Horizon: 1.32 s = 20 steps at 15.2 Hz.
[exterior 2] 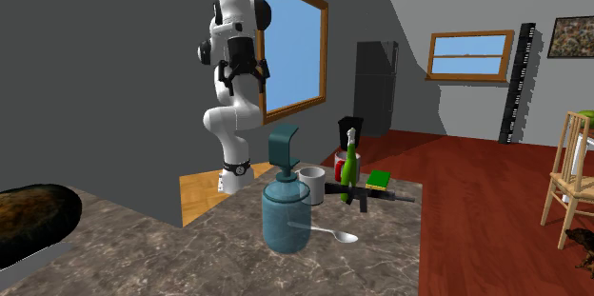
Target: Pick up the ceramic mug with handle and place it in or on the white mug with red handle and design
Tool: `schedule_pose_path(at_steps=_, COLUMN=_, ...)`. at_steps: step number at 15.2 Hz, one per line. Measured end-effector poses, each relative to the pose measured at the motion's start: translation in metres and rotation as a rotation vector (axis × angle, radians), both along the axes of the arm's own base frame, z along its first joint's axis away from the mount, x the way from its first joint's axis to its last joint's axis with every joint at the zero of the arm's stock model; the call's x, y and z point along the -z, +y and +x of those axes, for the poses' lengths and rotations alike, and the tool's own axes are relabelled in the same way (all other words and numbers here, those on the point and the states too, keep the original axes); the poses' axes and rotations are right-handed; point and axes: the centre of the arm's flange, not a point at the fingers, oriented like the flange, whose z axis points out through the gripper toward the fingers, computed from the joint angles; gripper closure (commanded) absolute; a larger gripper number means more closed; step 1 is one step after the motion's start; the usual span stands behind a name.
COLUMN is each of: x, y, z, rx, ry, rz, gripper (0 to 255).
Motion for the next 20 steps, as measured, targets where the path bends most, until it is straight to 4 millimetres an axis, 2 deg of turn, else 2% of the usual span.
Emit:
schedule_pose_path(at_steps=2, x=0.003, y=0.005, z=0.002, rx=0.001, ry=0.003, rz=-0.002, gripper=0)
schedule_pose_path(at_steps=5, x=0.030, y=0.027, z=0.015, rx=0.007, ry=0.020, rz=-0.012, gripper=0)
schedule_pose_path(at_steps=12, x=0.087, y=0.098, z=0.044, rx=0.026, ry=0.061, rz=-0.040, gripper=0)
schedule_pose_path(at_steps=20, x=0.164, y=0.170, z=0.076, rx=0.048, ry=0.110, rz=-0.072, gripper=0)
